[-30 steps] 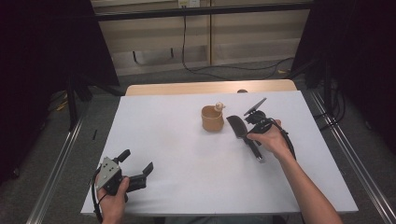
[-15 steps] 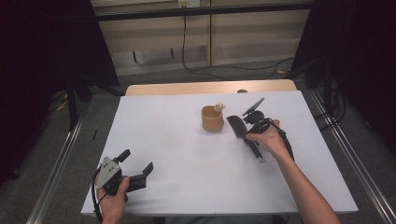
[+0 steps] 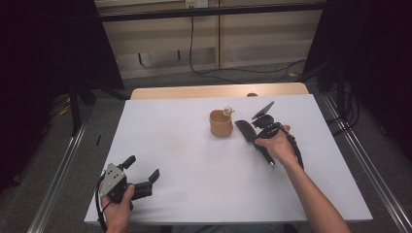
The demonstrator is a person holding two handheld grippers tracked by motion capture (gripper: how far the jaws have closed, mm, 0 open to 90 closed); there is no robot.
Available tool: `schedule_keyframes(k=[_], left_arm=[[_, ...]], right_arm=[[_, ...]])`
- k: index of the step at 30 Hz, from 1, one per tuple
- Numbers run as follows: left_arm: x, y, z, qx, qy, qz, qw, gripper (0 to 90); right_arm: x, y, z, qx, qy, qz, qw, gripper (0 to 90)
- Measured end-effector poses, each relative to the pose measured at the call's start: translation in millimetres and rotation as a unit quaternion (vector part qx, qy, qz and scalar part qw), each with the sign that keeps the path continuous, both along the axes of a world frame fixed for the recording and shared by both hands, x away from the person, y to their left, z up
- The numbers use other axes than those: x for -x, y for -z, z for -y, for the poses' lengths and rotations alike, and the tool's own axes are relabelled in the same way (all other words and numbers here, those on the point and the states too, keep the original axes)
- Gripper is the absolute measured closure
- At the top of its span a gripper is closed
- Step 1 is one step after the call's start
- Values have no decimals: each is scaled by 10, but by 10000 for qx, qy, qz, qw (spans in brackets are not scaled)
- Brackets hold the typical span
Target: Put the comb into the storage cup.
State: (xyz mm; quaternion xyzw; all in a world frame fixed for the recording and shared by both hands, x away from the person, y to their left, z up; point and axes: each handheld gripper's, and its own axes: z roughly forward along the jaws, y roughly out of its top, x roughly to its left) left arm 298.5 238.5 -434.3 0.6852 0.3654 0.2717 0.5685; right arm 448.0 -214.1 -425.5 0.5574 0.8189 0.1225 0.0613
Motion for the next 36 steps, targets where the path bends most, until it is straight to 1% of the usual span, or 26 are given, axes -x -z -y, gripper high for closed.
schedule_keyframes(k=[6, 7, 8, 9, 15, 18, 20, 21, 25, 26, 28, 31, 32, 33, 36], left_arm=[[0, 2, 3, 8, -6, -8, 10000, 25], [0, 2, 3, 13, -3, -8, 10000, 24], [0, 2, 3, 13, -3, -8, 10000, 24], [0, 1, 0, 4, -2, -6, 10000, 24], [-1, 0, -1, -1, -2, 0, 10000, 24], [-3, 1, -4, 11, -18, -6, 10000, 25], [-2, 1, -7, 10, -18, -11, 10000, 25], [-3, 1, -9, 8, -25, -6, 10000, 24], [-4, 1, -9, -3, -26, -2, 10000, 24], [-5, 2, -8, -1, -25, -4, 10000, 24], [-5, 3, -6, -7, -19, -14, 10000, 24], [-3, 1, -4, -6, -4, -1, 10000, 24], [-3, 0, -4, -5, -6, 3, 10000, 24], [-4, 2, -6, -2, -18, -7, 10000, 24], [-7, 4, -7, -17, -4, -10, 10000, 25]], right_arm=[[-3, -2, 4, 16, 77, 3, 10000, 679], [-3, -2, 13, -6, 129, 11, 9999, 715], [-3, -2, 13, -6, 129, 11, 9999, 715], [-6, -3, 39, -65, 197, 4, 9998, 724], [-3, -1, 38, -68, 217, 26, 9997, 726], [3, -2, 59, -121, 240, 52, 9996, 727], [4, -2, 69, -164, 243, 56, 9996, 727], [6, -6, 91, -253, 164, 70, 9995, 727], [27, -13, 148, -395, 211, 64, 9990, 727], [33, -20, 168, -444, 180, 103, 9988, 727], [45, -43, 194, -505, 224, 183, 9983, 727], [59, -78, 231, -613, 346, 281, 9971, 727], [59, -78, 231, -613, 346, 281, 9971, 727], [72, -91, 243, -683, 335, 324, 9966, 727], [88, -93, 242, -722, 320, 363, 9962, 727]])
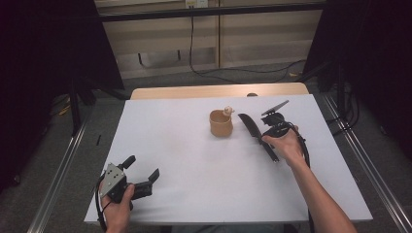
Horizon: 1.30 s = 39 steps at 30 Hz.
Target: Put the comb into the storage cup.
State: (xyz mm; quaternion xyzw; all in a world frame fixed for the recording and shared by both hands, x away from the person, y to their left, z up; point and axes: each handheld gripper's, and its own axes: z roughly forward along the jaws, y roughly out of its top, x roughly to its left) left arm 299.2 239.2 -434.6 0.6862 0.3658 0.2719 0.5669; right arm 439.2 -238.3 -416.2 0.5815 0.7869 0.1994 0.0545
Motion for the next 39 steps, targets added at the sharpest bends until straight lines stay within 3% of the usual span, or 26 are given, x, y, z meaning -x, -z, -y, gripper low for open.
schedule_keyframes(k=[3, 9, 16, 22, 27, 34, 35, 36, 38, 39], left_arm=[[3, -1, 2, 6, -3, 12, 10000, 25], [2, -1, 2, -1, 0, 7, 10000, 24], [3, 0, 5, 0, 9, 1, 10000, 24], [3, -1, 5, 0, 9, 10, 10000, 24], [5, -3, 9, 11, 17, 14, 10000, 25], [5, -3, 5, 19, 16, 12, 10000, 24], [6, -2, 7, 24, 17, 9, 10000, 24], [6, -2, 7, 24, 17, 9, 10000, 24], [7, -2, 9, 24, 23, 6, 10000, 24], [8, -3, 9, 22, 26, 7, 10000, 24]], right_arm=[[24, -13, 54, -285, 75, 103, 9995, 727], [69, -45, 137, -467, 152, 294, 9984, 727], [141, -54, 160, -726, 87, 637, 9953, 727], [197, -29, 196, -891, 233, 890, 9918, 727], [243, -10, 253, -1058, 338, 1204, 9865, 727], [288, -59, 262, -1238, 269, 1549, 9798, 727], [302, -78, 259, -1288, 175, 1705, 9768, 727], [302, -78, 259, -1288, 175, 1705, 9768, 727], [314, -100, 253, -1337, 131, 1871, 9731, 727], [332, -125, 244, -1422, 89, 2003, 9693, 727]])
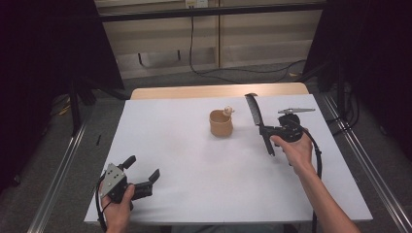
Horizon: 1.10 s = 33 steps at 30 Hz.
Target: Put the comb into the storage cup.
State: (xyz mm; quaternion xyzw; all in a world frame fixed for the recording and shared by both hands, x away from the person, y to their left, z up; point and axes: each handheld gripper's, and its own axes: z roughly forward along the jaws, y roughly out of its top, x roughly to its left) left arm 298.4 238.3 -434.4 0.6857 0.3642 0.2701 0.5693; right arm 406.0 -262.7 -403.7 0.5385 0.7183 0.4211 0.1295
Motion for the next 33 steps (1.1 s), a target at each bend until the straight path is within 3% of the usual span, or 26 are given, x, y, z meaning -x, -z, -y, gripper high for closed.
schedule_keyframes(k=[8, 13, 19, 28, 33], left_arm=[[0, -1, -4, -3, -3, -1, 10000, 24], [0, -1, -2, 1, -1, -1, 10000, 24], [3, -4, 2, -8, -3, 15, 10000, 25], [2, -2, 2, -21, -6, 15, 10000, 25], [3, -7, -1, -16, 0, 37, 10000, 25]], right_arm=[[33, -29, 4, -43, -84, 335, 9994, 726], [85, -35, 20, -87, -108, 782, 9968, 726], [131, -66, 34, -171, -149, 1009, 9946, 726], [194, -98, 19, -143, -172, 1728, 9847, 726], [203, -109, -7, -171, -273, 1867, 9819, 726]])
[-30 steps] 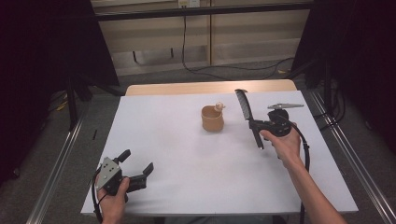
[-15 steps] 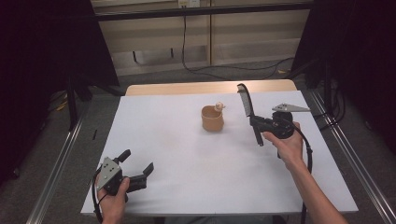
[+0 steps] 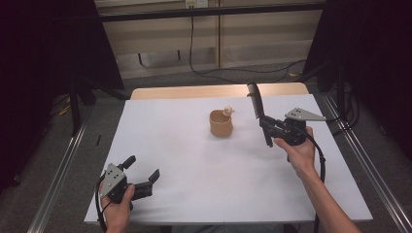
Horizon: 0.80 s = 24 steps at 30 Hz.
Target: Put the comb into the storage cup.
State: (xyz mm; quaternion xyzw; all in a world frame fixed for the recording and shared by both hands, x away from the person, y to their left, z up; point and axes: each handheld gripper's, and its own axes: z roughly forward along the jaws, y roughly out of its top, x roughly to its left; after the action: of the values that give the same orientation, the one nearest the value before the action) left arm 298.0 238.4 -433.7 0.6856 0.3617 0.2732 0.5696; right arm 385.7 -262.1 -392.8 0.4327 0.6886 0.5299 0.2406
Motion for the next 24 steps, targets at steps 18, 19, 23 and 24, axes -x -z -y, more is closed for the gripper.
schedule_keyframes(k=[18, 19, 23, 24], left_arm=[[15, -12, 21, -16, 30, 62, 10000, 18], [15, -12, 21, -16, 30, 62, 10000, 18], [9, -8, 19, 6, 10, 41, 10000, 18], [9, -8, 20, 5, 12, 44, 10000, 18]], right_arm=[[23, -108, -119, -202, -259, 545, 9980, 726], [23, -108, -119, -202, -259, 545, 9980, 726], [23, -144, -163, -212, -337, 671, 9970, 727], [23, -152, -177, -243, -347, 680, 9968, 726]])
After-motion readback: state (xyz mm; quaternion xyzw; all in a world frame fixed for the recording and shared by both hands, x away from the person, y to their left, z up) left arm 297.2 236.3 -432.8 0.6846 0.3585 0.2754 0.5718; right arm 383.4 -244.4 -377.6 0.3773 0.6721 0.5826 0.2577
